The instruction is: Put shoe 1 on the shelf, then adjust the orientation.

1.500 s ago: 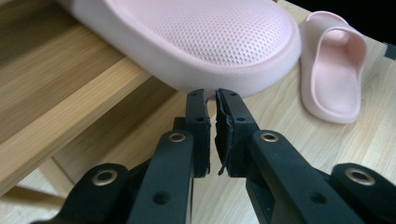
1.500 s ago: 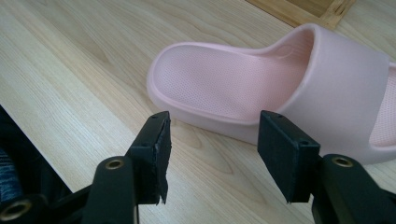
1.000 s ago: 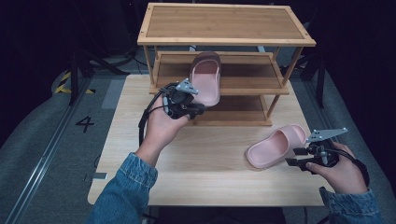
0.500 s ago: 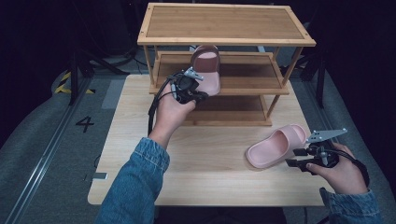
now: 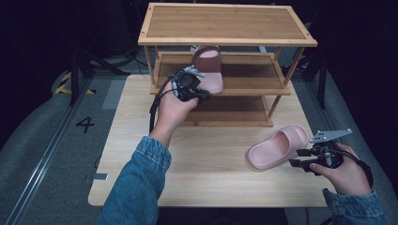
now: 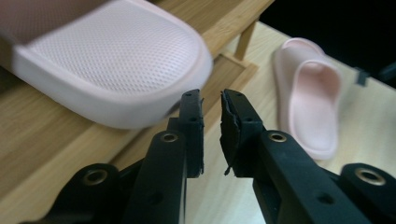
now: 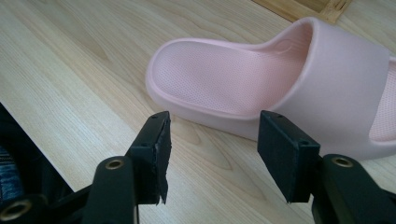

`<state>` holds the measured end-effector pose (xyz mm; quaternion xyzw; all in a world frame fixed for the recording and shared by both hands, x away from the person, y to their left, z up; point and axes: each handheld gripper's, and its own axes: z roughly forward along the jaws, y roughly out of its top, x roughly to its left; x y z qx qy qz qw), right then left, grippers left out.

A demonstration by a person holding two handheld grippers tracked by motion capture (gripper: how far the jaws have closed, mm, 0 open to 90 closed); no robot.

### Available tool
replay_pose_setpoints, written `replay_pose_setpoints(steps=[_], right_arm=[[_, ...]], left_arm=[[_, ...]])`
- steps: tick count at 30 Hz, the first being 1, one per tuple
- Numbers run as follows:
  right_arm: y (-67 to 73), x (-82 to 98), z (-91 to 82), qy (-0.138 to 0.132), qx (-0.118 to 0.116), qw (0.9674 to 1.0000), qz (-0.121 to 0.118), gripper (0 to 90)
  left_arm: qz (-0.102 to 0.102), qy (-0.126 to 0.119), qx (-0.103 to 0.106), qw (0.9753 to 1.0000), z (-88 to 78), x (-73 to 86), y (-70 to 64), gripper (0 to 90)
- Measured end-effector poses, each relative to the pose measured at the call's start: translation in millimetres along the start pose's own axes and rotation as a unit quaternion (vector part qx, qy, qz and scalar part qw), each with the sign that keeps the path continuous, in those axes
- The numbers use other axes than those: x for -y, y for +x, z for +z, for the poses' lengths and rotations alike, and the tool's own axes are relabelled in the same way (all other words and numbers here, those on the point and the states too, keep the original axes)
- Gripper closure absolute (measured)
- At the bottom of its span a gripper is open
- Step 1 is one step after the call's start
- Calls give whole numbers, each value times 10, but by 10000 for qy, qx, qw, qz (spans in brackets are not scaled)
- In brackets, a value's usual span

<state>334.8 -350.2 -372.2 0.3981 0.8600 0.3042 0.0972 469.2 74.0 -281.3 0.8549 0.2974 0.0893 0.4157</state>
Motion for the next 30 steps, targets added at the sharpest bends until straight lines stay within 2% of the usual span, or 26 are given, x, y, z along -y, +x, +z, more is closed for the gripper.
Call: replay_pose_setpoints(steps=[3, 6, 7, 10, 12, 13, 16, 19, 20, 21, 24, 25, 26, 27, 30], right_arm=[[-2, 2, 2, 1, 2, 10000, 23, 452], [-11, 3, -5, -13, 28, 10000, 30, 453], [-18, 4, -5, -22, 41, 10000, 35, 456], [-14, -1, 1, -1, 39, 10000, 56, 464], [-15, -8, 4, -17, 39, 10000, 37, 464], [-10, -19, 11, -14, 34, 10000, 46, 464], [-11, -34, 17, -16, 35, 10000, 52, 463], [-14, -46, 29, -12, 41, 10000, 34, 463], [-12, -52, 40, 2, 24, 10000, 15, 464], [-10, -57, 51, 21, 10, 10000, 14, 463], [-14, -85, 81, 30, -13, 10000, 8, 464], [-14, -85, 81, 30, -13, 10000, 8, 464], [-17, -101, 110, 46, -55, 10000, -26, 467], [-17, -101, 110, 46, -55, 10000, -26, 467], [-38, -109, 142, 81, -92, 9999, -4, 465]], left_arm=[[66, 110, -65, 9999, -95, 35, -54, 733], [113, 219, -4, 9997, -246, 105, -120, 698], [113, 219, -4, 9997, -246, 105, -120, 677], [216, 265, 51, 9994, -440, 226, -218, 644], [230, 297, 72, 9993, -482, 264, -244, 629], [234, 311, 83, 9992, -516, 306, -272, 591], [294, 496, 64, 9983, -641, 479, -342, 554], [250, 627, 110, 9977, -725, 640, -357, 493], [250, 627, 110, 9977, -725, 640, -357, 466], [186, 645, 149, 9976, -755, 740, -355, 452], [156, 745, 29, 9971, -773, 882, -336, 393], [156, 745, 29, 9971, -773, 882, -336, 387], [114, 772, -80, 9969, -773, 1009, -318, 370], [114, 772, -80, 9969, -773, 1009, -318, 361], [2, 761, -160, 9970, -780, 1232, -290, 333]])
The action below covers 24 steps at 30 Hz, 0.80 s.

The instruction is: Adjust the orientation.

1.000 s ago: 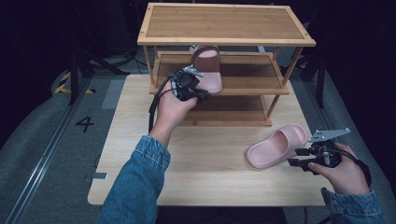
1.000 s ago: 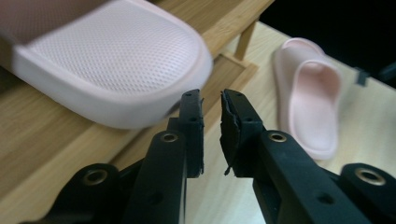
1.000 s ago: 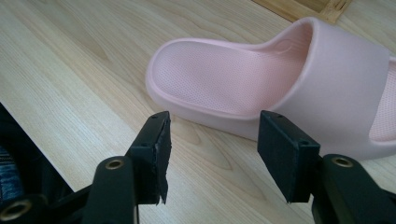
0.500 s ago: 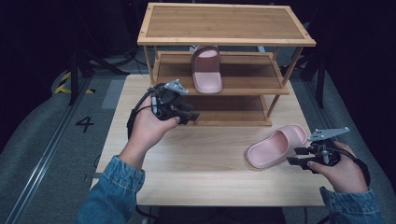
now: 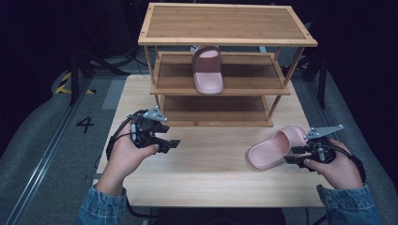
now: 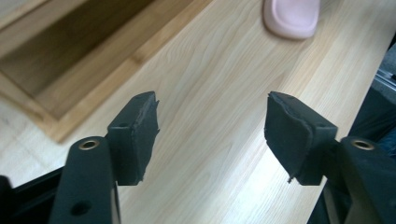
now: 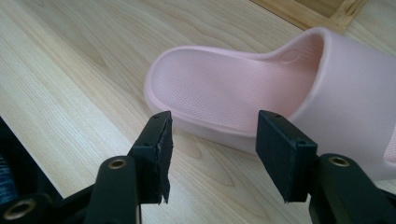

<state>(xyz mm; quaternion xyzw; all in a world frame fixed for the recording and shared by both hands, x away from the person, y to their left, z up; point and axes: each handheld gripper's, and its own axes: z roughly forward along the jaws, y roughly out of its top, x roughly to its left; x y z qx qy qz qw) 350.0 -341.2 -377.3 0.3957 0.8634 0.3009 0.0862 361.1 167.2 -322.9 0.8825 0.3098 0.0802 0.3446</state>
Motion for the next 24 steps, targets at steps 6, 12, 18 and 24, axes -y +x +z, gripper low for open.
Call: replay_pose_setpoints(steps=[6, 12, 18, 24], right_arm=[[-37, 15, 49, 127, 32, 9998, -128, 461], [-31, -2, 131, 142, -24, 9997, -178, 451], [-66, 2, 164, 137, 97, 9998, -83, 439], [-98, 33, 154, 205, 126, 9996, 110, 441]], left_arm=[[-391, -111, 36, 9992, -19, 374, 123, 274], [-561, 220, -370, 9975, -1, 550, 274, 246], [-522, 311, -503, 9969, 43, 679, 332, 216], [-638, 617, -751, 9932, 110, 815, 423, 212]])
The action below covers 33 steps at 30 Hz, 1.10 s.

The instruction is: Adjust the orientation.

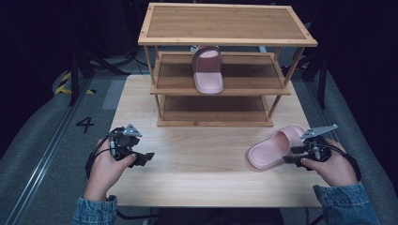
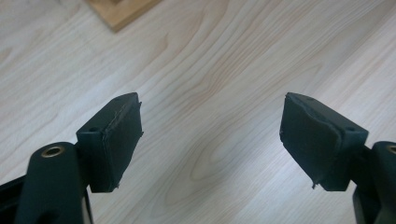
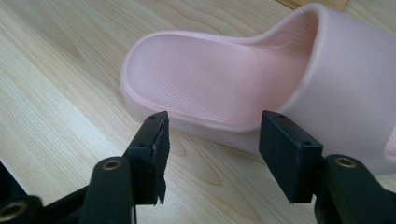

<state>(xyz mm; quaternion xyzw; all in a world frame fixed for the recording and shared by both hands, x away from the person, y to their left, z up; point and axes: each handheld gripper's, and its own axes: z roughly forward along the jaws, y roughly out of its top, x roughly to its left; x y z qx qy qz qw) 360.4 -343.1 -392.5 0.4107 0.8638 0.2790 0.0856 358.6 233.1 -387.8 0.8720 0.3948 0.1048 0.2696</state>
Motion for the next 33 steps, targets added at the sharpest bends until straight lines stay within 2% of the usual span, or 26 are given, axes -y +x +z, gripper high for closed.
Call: replay_pose_setpoints(steps=[1, 3, 9, 14, 16, 18, 22, 23, 26, 27, 30, 32, 33], right_arm=[[-5, 3, -1, -2, -9, 10000, 20, 442], [-14, 7, 3, -1, -1, 10000, 14, 447], [-24, 13, 31, 53, 12, 9999, 89, 459], [39, -29, 104, 39, -72, 10000, 6, 480], [61, -47, 132, 38, -102, 9999, -4, 496], [76, -64, 161, 57, -136, 9999, -6, 512], [110, -99, 207, 47, -227, 9997, -22, 539], [145, -156, 247, -2, -311, 9995, -54, 583], [171, -217, 288, -8, -312, 9995, -109, 627], [206, -288, 344, 24, -366, 9990, -242, 697], [276, -395, 428, 72, -499, 9978, -434, 844], [306, -444, 475, 108, -525, 9974, -473, 877], [329, -488, 531, 132, -551, 9970, -533, 900]], left_arm=[[-14, 13, -22, 10000, 5, 11, 17, 212], [-171, 77, -7, 9998, 18, 47, 56, 216], [-294, 215, -54, 9993, 98, 132, 171, 216], [-445, 214, -46, 9988, 135, 174, 212, 217], [-522, 137, -155, 9984, 133, 191, 242, 227], [-593, -57, -395, 9974, 118, 202, 269, 255], [-667, -177, -581, 9959, 83, 234, 301, 245], [-677, -222, -597, 9957, 72, 249, 307, 245], [-761, -295, -600, 9949, 46, 298, 299, 245], [-755, -334, -659, 9944, 41, 319, 281, 245], [-739, -429, -588, 9946, 29, 351, 243, 246], [-806, -509, -518, 9941, 21, 370, 220, 248], [-797, -516, -565, 9939, 7, 378, 213, 250]])
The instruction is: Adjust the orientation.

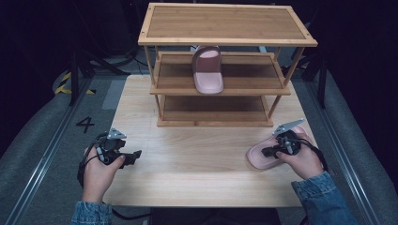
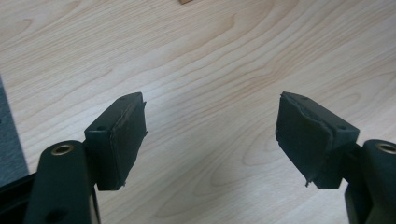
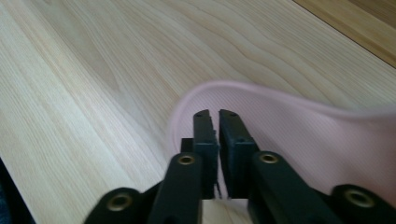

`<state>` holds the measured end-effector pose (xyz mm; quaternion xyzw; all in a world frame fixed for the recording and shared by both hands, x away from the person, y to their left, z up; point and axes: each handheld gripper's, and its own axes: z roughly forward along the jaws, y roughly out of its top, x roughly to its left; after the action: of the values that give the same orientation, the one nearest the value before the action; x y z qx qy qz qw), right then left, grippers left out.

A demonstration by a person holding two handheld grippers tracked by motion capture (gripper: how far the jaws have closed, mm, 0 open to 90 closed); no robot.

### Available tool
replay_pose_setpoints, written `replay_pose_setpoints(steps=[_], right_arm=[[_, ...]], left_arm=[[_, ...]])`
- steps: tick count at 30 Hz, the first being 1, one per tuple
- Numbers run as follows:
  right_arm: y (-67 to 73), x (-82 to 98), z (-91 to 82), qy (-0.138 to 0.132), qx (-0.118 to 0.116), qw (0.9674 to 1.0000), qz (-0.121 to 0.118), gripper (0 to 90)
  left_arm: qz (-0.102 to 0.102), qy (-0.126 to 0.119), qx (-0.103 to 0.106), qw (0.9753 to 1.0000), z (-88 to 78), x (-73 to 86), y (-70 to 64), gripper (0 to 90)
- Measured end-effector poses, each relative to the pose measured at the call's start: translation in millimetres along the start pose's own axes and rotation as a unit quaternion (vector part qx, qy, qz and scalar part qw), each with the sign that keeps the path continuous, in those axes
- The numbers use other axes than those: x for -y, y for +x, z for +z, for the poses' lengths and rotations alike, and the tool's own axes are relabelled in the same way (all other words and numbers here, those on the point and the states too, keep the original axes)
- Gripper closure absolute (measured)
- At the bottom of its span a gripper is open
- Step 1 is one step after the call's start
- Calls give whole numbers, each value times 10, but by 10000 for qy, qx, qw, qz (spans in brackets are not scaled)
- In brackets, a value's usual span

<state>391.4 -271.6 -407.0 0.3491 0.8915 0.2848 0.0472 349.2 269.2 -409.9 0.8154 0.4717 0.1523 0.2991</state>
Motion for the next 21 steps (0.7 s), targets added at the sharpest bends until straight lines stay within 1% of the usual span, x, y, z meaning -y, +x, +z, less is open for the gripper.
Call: replay_pose_setpoints(steps=[1, 2, 4, 6, 11, 12, 14, 16, 17, 18, 19, 21], right_arm=[[11, -60, 78, 60, 5, 10000, -42, 900], [10, -85, 113, 60, 23, 9999, -84, 900], [12, -156, 197, 88, 17, 9999, -83, 900], [9, -210, 253, 92, -15, 9999, -85, 900], [11, -337, 422, 125, 46, 9998, -175, 900], [14, -349, 439, 133, 41, 9997, -180, 900], [24, -374, 483, 124, 28, 9997, -216, 900], [37, -381, 517, 230, 0, 9994, -247, 900], [47, -379, 531, 274, -27, 9993, -238, 900], [47, -379, 531, 274, -27, 9993, -238, 900], [61, -372, 539, 394, -13, 9989, -234, 900], [69, -351, 529, 469, -18, 9986, -233, 900]], left_arm=[[-6, -72, -34, 10000, -12, 26, -14, 251], [-22, -49, -40, 10000, -20, 45, -29, 250], [-4, -9, -60, 10000, -30, 75, -44, 250], [-30, 33, -70, 10000, -35, 108, -53, 248], [-99, 107, -50, 9999, -38, 182, -56, 248], [-77, 127, -80, 9999, -41, 188, -56, 247], [-78, 172, -65, 9998, -43, 196, -59, 246], [-49, 199, -3, 9998, -35, 208, -69, 246], [-23, 222, -26, 9997, -36, 208, -66, 245], [-23, 222, -26, 9997, -36, 208, -66, 245], [-36, 221, -11, 9997, -32, 210, -60, 244], [-57, 235, -6, 9997, -25, 203, -59, 242]])
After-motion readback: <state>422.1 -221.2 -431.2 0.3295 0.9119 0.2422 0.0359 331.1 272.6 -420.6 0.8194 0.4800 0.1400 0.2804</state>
